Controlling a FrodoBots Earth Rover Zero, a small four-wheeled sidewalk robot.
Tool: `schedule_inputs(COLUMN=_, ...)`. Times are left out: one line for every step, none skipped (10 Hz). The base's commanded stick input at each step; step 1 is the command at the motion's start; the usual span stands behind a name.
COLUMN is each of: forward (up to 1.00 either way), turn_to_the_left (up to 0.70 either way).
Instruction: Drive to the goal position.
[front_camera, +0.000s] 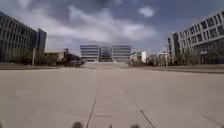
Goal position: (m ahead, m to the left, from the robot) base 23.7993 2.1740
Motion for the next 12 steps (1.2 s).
schedule_inputs(forward=0.70, turn_to_the_left=-0.01)
schedule_inputs(forward=0.70, turn_to_the_left=-0.01)
schedule_inputs(forward=0.70, turn_to_the_left=-0.01)
schedule_inputs(forward=0.70, turn_to_the_left=-0.01)
schedule_inputs(forward=0.70, turn_to_the_left=-0.01)
schedule_inputs(forward=0.70, turn_to_the_left=-0.01)
schedule_inputs(forward=0.70, turn_to_the_left=-0.01)
schedule_inputs(forward=0.70, turn_to_the_left=-0.01)
schedule_inputs(forward=0.70, turn_to_the_left=-0.01)
schedule_inputs(forward=0.70, turn_to_the_left=-0.01)
schedule_inputs(forward=0.70, turn_to_the_left=-0.01)
schedule_inputs(forward=0.70, turn_to_the_left=-0.01)
